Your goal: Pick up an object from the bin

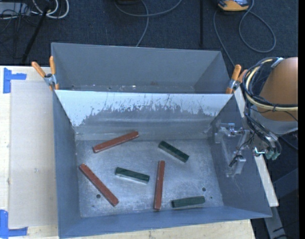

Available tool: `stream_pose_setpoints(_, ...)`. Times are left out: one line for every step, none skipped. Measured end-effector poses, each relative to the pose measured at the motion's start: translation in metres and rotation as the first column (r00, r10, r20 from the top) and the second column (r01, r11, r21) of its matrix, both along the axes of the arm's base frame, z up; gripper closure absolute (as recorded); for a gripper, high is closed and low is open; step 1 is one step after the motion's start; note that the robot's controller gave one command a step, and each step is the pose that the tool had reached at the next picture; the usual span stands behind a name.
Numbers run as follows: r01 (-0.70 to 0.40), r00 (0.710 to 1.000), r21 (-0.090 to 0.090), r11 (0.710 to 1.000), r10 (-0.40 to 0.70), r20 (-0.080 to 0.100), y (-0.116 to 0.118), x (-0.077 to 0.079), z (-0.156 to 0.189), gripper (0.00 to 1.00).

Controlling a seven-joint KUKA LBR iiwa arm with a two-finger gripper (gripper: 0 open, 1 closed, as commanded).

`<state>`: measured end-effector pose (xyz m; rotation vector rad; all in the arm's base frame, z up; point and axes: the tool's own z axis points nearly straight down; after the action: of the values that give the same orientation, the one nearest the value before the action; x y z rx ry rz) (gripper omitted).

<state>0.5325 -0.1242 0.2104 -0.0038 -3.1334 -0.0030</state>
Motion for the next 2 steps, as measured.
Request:
stream_pose_setpoints(-0.287,0.958,-0.004,0.958,0.287,0.013,0.0437,-0.0492,-0.1413,0.0)
stream_pose_setpoints(-0.291,0.957,-0.002,0.957,0.291,0.008,0.0441,-0.0505,-0.1408,1.0)
